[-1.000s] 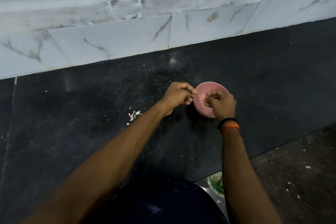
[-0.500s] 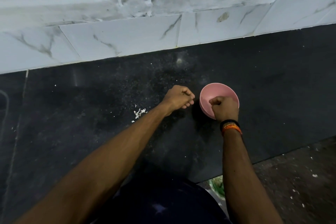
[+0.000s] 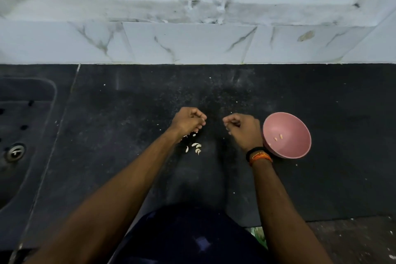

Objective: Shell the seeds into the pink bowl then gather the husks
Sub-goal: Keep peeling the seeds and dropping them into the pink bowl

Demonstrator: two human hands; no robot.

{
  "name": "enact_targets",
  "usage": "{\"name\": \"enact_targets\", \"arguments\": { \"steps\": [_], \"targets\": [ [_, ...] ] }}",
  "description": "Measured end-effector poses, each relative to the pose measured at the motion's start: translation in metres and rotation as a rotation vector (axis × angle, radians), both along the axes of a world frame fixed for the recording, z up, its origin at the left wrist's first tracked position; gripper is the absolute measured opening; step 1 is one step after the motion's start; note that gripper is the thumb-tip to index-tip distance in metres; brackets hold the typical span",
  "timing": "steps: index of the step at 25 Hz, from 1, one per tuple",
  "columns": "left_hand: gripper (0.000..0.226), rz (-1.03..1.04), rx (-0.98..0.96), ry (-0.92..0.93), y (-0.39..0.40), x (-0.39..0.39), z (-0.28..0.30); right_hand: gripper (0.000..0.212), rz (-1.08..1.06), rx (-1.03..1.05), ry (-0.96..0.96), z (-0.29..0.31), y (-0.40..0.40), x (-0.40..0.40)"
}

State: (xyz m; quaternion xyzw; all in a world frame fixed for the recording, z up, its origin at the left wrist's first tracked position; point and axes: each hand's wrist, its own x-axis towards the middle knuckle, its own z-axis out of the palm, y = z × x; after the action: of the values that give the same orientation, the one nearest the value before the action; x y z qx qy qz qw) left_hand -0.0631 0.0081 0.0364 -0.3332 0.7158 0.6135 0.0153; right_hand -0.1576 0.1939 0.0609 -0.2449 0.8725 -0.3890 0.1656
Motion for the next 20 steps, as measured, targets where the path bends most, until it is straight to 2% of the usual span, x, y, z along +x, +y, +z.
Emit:
{"name": "enact_targets", "arguments": {
  "steps": [4, 8, 13, 16, 20],
  "targets": [
    [0.012, 0.079, -0.002, -0.014, -0.013, 0.029, -0.009, 0.019, 0.229, 0.12, -0.041, -0.015, -0.033, 0.025],
    [0.012, 0.164, 0.028, -0.017, -0.015, 0.049, -0.016, 0.016, 0.407, 0.222, 0.0, -0.02, -0.052, 0.046],
    [0.014, 0.292, 0.078, 0.005, -0.007, 0.06, -0.022, 0.024, 0.589, 0.338, 0.024, -0.029, -0.064, 0.061],
    [0.012, 0.313, 0.099, 0.007, -0.008, 0.064, -0.026, 0.024, 0.627, 0.392, 0.049, -0.033, -0.068, 0.064],
    [0.011, 0.358, 0.134, 0.022, -0.01, 0.066, -0.026, 0.013, 0.669, 0.412, 0.134, -0.039, -0.067, 0.063]
  ]
}}
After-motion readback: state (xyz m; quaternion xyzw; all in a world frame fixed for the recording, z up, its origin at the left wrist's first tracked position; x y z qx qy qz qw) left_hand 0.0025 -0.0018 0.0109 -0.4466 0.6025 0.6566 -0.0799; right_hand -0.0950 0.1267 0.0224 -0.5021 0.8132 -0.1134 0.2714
